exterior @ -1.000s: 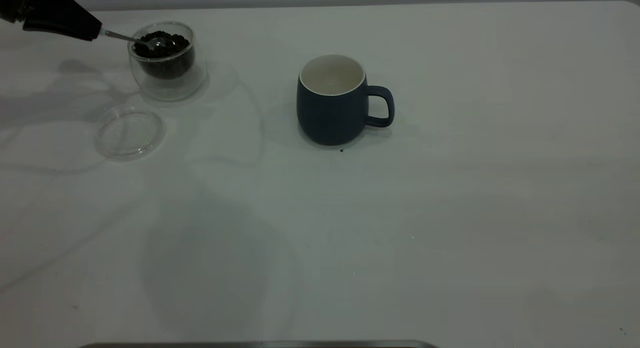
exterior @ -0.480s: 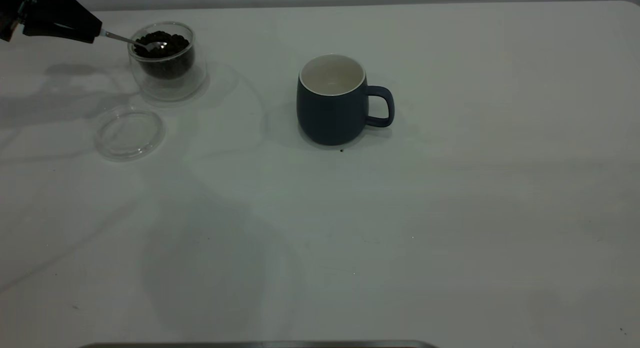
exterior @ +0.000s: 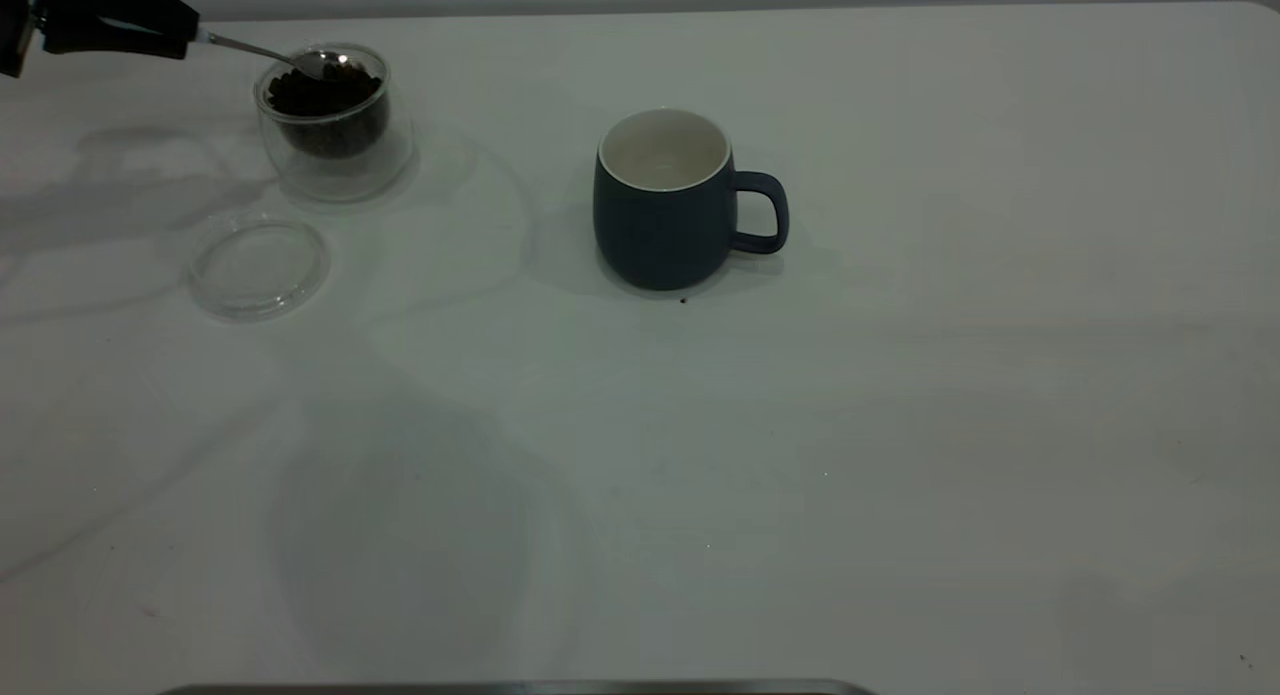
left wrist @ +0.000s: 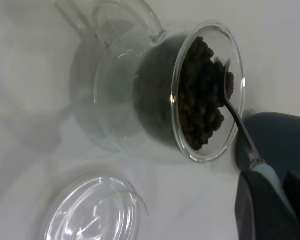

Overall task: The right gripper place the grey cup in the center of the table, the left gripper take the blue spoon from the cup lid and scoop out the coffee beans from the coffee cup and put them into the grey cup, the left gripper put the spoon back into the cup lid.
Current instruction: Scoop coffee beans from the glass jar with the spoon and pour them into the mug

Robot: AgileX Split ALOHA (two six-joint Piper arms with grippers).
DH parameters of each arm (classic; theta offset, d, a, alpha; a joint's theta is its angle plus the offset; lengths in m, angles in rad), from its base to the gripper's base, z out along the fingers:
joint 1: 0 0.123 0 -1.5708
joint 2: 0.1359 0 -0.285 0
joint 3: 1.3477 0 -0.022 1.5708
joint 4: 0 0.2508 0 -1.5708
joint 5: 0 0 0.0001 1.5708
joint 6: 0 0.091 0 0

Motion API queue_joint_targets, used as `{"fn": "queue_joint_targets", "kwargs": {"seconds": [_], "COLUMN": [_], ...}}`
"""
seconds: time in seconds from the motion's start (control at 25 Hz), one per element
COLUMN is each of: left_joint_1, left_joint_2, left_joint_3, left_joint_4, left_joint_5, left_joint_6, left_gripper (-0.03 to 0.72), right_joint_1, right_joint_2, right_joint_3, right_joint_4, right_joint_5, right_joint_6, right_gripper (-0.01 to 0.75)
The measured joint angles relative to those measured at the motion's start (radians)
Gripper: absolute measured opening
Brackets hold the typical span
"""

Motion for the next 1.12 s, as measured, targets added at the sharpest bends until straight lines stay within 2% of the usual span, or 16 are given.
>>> {"fn": "queue_joint_targets", "kwargs": {"seconds": [0.44, 0.72, 1.12], "left_joint_1": [0.023, 0.023, 0.023], "left_joint_2": [0.037, 0.084, 0.109], "left_joint_3": [0.0, 0.0, 0.0], "left_joint_4": [-0.049, -0.111, -0.143], "left_joint_5": [0.023, 0.003, 0.025], "left_joint_6": [0.003, 0.104, 0.12], "left_gripper": [0.12, 0.12, 0.12], "right_joint_1": [0.0, 0.0, 0.0], "right_joint_2": [0.0, 0.0, 0.0], "right_joint_3": [0.0, 0.0, 0.0], "right_joint_4": [0.0, 0.0, 0.0], "right_joint_5": [0.0, 0.0, 0.0], "right_joint_6": [0.0, 0.001, 0.0], "right_gripper": [0.363, 0.363, 0.363]}}
